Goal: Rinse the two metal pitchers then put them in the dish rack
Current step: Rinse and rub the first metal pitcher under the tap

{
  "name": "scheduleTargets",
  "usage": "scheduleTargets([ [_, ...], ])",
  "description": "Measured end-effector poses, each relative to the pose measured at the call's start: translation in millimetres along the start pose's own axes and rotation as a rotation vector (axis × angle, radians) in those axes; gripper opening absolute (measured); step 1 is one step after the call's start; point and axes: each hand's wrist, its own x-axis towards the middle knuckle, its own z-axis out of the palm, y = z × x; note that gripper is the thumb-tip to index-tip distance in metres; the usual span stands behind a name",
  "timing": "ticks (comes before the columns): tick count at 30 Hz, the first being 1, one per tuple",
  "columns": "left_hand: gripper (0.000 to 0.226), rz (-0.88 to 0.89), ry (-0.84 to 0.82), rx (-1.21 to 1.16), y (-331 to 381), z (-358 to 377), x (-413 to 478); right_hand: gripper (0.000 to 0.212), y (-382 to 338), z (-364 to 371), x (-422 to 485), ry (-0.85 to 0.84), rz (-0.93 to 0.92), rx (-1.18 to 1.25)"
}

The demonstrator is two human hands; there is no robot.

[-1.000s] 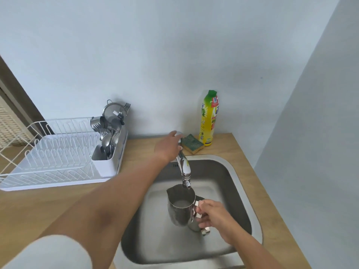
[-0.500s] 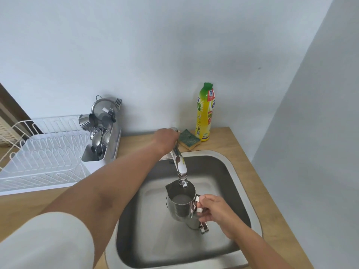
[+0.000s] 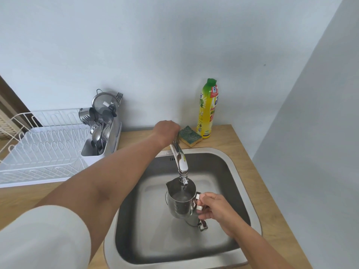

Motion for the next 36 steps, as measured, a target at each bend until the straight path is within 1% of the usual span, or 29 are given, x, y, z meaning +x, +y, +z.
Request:
scheduleTargets([
  [3,0.033,-0.024,-0.004,-0.070,-0.3,-0.1,-0.7,0.033,0.7,0.4,-0.7,-0.001,0.002,-0.005],
  [5,0.034,-0.054,0.020,-0.198,0.8,-5.5,-4.4,0.031,1.2,1.2,-1.1,-0.001,0.007,-0.003],
  [6,0.037,-0.090,0.044,-0.289,0.8,-10.0,-8.5,0.031,1.4,1.7,-1.2,0.000,0.012,-0.003],
  [8,0.041,-0.208,0.098,-0.545,-0.3,-18.0,-20.6,0.030,2.0,2.2,-1.4,0.001,0.014,-0.001],
  [10,0.041,-0.307,0.110,-0.795,-2.7,-21.3,-37.0,0.030,2.4,2.5,-1.1,-0.003,0.008,0.000],
  [12,0.046,-0.358,0.027,-0.971,-3.6,-20.3,-61.9,0.030,1.8,3.1,-0.6,-0.006,0.006,-0.005],
  [14,0.051,-0.367,-0.136,-1.156,-2.1,-14.3,-98.4,0.030,1.7,4.5,0.0,-0.015,0.009,-0.013],
  [16,0.062,-0.286,-0.369,-1.306,0.4,-4.0,-138.9,0.031,1.0,5.6,-0.1,-0.029,0.007,-0.016],
  [18,0.081,-0.184,-0.556,-1.366,4.5,12.1,-173.8,0.031,-0.5,6.5,-1.3,-0.040,0.001,-0.020],
  [19,0.090,-0.158,-0.598,-1.385,8.5,22.0,-187.5,0.031,-1.3,6.8,-2.1,-0.043,-0.002,-0.024],
  [20,0.099,-0.146,-0.601,-1.410,14.7,31.1,-199.1,0.031,-2.3,7.0,-2.2,-0.045,-0.006,-0.027],
  [22,0.115,-0.156,-0.515,-1.452,31.9,45.0,-215.3,0.030,-4.4,7.1,-2.9,-0.050,-0.008,-0.034],
  [24,0.119,-0.193,-0.370,-1.494,50.2,52.3,-223.5,0.029,-6.0,6.5,-3.7,-0.056,-0.006,-0.040],
  [27,0.108,-0.309,-0.222,-1.569,70.7,58.9,-225.7,0.032,-6.8,4.1,-4.4,-0.072,-0.013,-0.064],
  [29,0.102,-0.371,-0.152,-1.549,79.4,62.3,-225.7,0.033,-5.9,1.7,-5.3,-0.080,-0.014,-0.084],
  [32,0.095,-0.406,-0.097,-1.504,86.6,59.0,-227.6,0.031,-5.6,-0.6,-8.1,-0.101,-0.008,-0.095],
  [34,0.091,-0.411,-0.063,-1.488,89.3,56.5,-229.3,0.026,-7.5,-1.8,-12.4,-0.114,-0.010,-0.090],
  [36,0.090,-0.417,-0.037,-1.473,89.6,55.7,-231.5,0.024,-9.6,-4.0,-15.8,-0.084,-0.028,-0.077],
])
